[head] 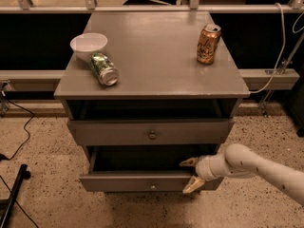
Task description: Open middle drawer
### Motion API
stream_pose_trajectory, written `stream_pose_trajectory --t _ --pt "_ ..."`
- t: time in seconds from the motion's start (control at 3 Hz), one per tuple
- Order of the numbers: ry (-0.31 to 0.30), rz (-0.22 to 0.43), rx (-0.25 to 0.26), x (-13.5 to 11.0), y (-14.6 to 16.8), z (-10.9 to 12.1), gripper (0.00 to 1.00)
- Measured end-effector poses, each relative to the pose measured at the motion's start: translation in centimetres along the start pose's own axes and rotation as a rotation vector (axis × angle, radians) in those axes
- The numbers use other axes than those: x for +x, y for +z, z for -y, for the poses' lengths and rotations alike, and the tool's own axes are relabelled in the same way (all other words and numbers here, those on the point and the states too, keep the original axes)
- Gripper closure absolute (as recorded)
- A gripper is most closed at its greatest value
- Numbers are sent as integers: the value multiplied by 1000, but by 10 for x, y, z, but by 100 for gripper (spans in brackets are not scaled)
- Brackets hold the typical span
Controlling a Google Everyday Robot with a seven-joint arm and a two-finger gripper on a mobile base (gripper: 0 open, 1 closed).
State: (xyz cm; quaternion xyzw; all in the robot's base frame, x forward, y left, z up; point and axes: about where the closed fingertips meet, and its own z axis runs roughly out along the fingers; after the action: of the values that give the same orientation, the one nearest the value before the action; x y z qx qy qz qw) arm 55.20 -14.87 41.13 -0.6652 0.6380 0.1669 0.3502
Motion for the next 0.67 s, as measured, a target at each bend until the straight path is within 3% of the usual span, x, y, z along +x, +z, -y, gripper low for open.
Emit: stream_pose_trajectory --t 0.33,0.67 --pt "0 2 -3 -1 2 -1 0" --pt "0 2 -3 -1 2 -1 0"
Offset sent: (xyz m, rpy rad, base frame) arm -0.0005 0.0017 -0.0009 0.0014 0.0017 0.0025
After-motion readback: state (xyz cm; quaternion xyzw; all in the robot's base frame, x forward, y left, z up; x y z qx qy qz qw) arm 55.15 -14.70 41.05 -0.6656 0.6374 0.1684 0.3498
